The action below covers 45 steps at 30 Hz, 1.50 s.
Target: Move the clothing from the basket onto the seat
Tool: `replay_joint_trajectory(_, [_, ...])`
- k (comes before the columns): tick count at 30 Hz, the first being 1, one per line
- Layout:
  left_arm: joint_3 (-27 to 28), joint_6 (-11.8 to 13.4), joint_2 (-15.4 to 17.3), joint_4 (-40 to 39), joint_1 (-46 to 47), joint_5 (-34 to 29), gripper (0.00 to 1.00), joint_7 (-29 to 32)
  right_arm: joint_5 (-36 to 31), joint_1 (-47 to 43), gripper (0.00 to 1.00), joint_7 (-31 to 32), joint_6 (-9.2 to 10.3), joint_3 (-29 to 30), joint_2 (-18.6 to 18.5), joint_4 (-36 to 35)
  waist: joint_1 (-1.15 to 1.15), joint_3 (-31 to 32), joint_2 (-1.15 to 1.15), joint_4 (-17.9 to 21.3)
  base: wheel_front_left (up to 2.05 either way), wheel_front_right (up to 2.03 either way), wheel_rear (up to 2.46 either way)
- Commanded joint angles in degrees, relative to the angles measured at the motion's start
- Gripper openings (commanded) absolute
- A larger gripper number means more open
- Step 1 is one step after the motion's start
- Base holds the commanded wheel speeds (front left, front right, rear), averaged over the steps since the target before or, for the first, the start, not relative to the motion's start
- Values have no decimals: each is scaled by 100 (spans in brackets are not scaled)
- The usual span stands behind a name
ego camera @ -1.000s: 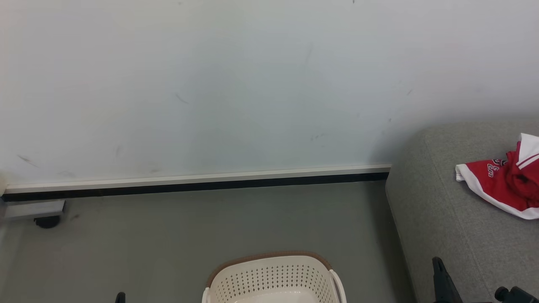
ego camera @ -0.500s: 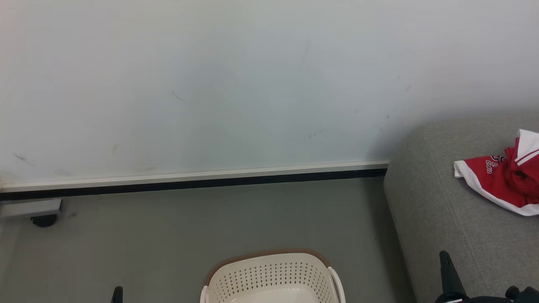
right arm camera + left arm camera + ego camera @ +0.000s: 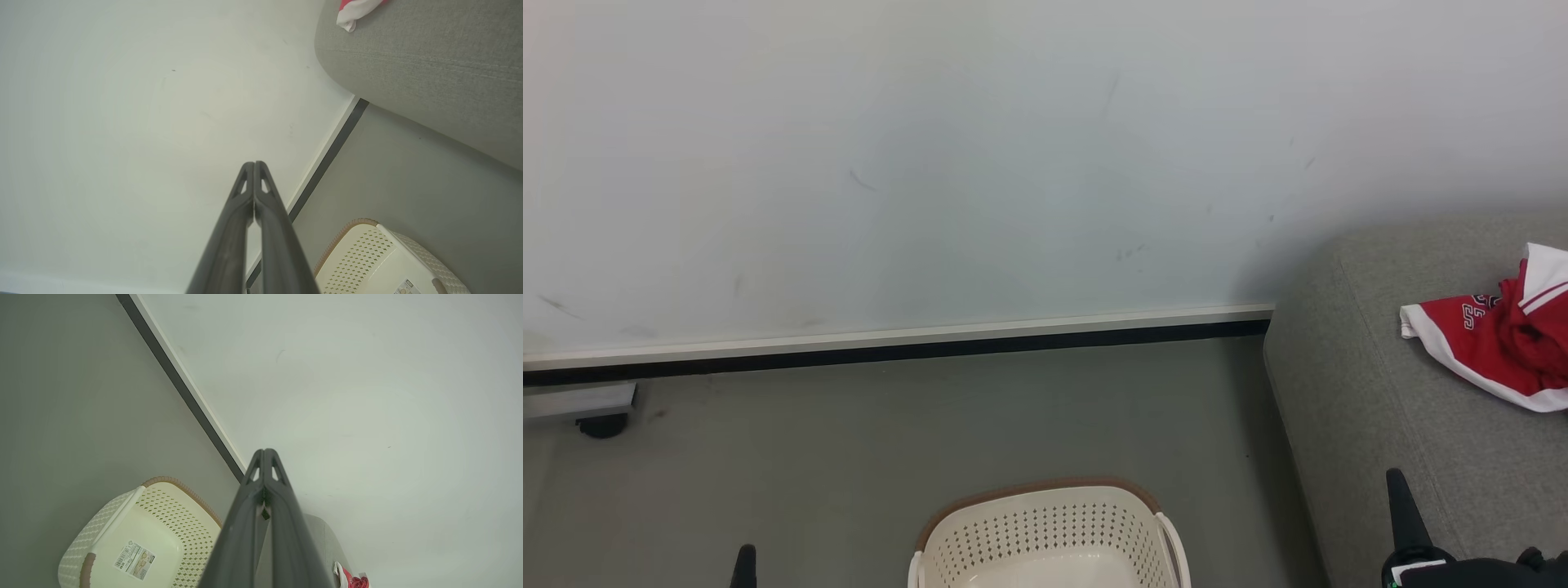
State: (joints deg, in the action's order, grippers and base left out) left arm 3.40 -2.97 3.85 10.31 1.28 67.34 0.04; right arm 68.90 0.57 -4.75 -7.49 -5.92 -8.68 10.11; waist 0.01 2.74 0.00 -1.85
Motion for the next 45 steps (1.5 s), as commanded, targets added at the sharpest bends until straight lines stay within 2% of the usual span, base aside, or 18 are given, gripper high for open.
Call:
replay_joint_trajectory(1, [52,-32,18,-67,103,153,0,49,208,88,0,-15,-1,-18,-63,-36,-1,-7,0,5,0,0,0])
replay_joint_trajectory(45, [352,-85,-82,-149,322,2134,0,638,3086,420,0,-185,-1,-296,-529,22,-1,-212,0,147,0,0,0])
